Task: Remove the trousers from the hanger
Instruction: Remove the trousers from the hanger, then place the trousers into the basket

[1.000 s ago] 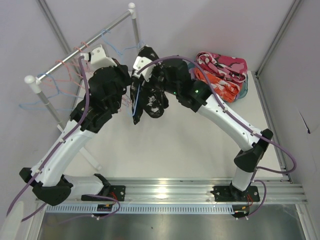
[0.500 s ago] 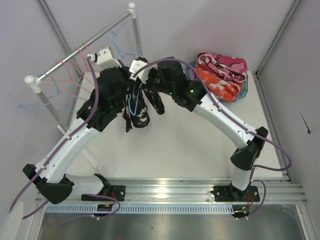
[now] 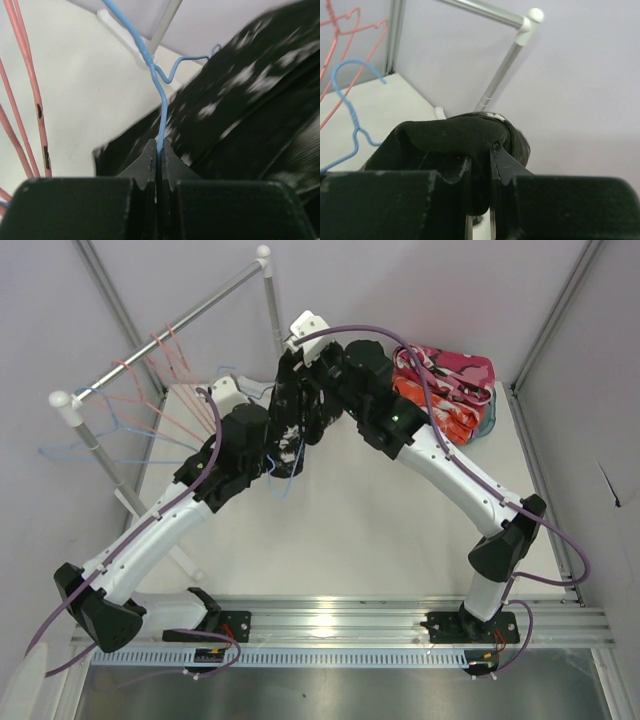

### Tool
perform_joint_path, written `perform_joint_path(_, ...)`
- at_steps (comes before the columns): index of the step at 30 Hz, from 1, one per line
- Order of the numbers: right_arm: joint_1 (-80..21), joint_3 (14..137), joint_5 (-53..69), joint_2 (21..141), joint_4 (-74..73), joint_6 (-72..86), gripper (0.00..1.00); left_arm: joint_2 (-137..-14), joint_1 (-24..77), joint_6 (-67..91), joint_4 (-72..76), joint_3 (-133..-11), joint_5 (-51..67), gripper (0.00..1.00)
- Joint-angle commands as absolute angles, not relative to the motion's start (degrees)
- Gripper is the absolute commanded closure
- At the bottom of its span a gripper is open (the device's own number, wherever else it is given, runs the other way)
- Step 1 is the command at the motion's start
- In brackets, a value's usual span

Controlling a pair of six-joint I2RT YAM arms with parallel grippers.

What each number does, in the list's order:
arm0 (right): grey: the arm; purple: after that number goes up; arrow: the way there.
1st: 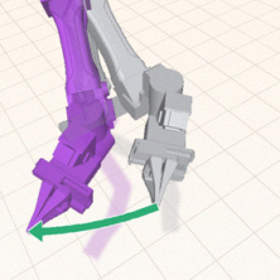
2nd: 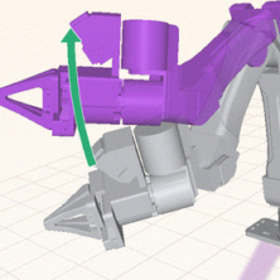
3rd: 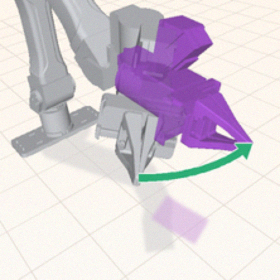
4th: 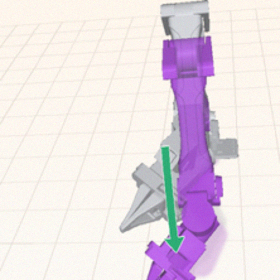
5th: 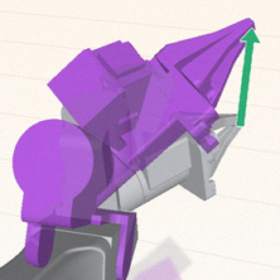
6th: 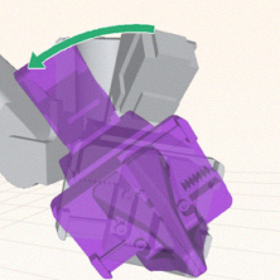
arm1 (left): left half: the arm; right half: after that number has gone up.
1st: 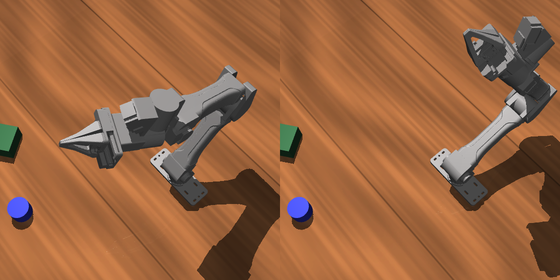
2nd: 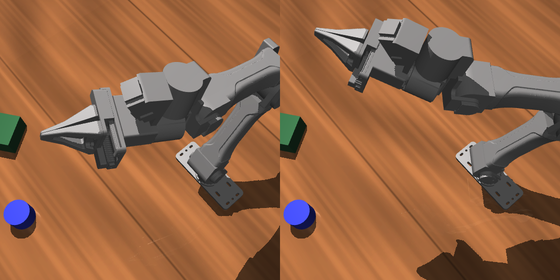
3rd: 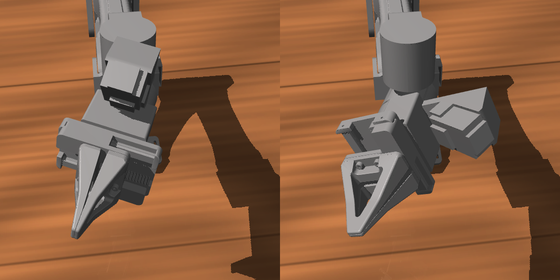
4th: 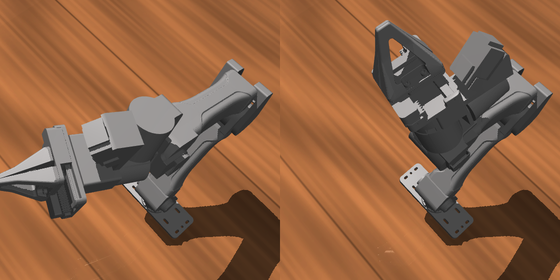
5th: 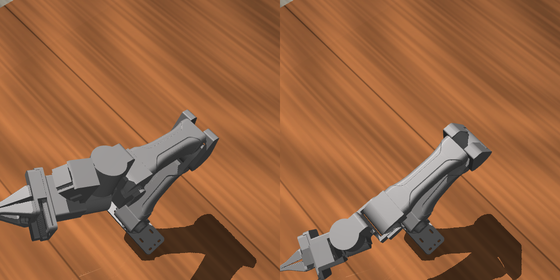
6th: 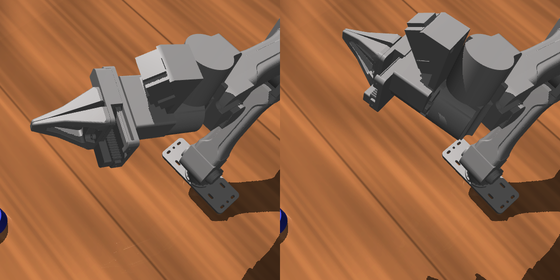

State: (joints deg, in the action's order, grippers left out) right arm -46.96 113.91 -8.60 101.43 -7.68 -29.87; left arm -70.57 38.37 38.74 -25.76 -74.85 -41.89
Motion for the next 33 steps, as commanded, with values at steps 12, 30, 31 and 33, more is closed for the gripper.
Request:
perform_joint_path(12, -42.8, 114.0, -12.8, 90.5, 22.4, -25.9, 1.0, -67.7, 37.2, 45.2, -28.3, -71.1, -41.2, 1.0)
perform_joint_path(30, -19.9, 128.7, -7.7, 95.4, 11.8, -25.8, 1.0, -64.5, 37.1, 40.8, -26.0, -70.2, -40.3, 1.0)
perform_joint_path(31, -18.5, 129.5, -7.4, 95.8, 12.0, -25.2, 1.0, -64.5, 37.2, 40.7, -26.0, -70.4, -40.4, 1.0)
perform_joint_path(33, -14.7, 131.9, -6.0, 97.2, 13.1, -23.8, 1.0, -64.7, 37.1, 40.3, -26.5, -71.0, -40.7, 1.0)
